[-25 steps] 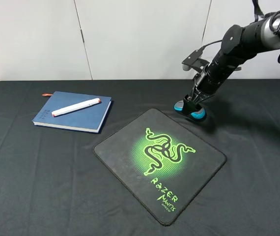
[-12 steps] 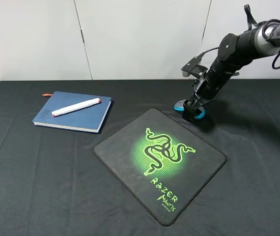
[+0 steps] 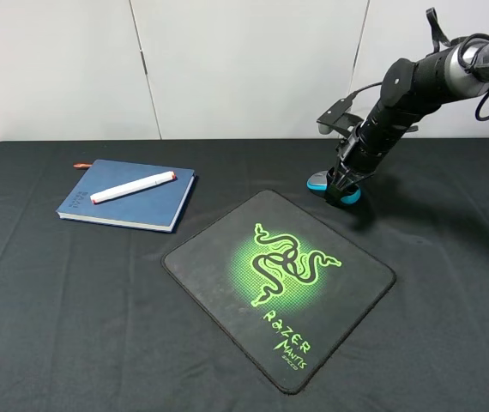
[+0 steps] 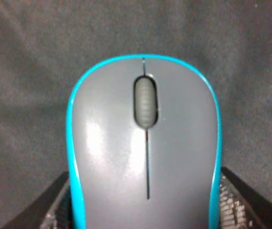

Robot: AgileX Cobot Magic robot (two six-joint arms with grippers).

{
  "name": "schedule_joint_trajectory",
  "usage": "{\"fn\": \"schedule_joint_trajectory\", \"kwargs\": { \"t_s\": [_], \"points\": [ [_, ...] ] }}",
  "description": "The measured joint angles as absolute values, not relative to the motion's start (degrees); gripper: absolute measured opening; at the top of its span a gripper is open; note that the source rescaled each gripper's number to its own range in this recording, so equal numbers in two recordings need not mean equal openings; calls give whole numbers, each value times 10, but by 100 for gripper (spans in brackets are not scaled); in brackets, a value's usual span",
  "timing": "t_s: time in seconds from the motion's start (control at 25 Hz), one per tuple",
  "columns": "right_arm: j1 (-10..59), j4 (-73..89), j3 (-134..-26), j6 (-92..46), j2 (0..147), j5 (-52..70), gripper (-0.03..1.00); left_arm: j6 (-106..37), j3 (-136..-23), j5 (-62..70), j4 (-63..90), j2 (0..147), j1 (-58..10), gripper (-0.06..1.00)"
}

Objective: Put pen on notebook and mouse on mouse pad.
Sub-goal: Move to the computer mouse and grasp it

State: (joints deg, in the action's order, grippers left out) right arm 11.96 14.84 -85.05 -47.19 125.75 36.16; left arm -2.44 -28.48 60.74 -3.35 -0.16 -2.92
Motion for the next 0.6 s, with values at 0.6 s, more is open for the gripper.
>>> {"fn": "schedule_joint_trajectory", "kwargs": {
  "t_s": [0.6],
  "points": [
    [120,150,-850,-405,1167,445,1,-24,-285,607,-34,-2,-29,99]
  ]
}}
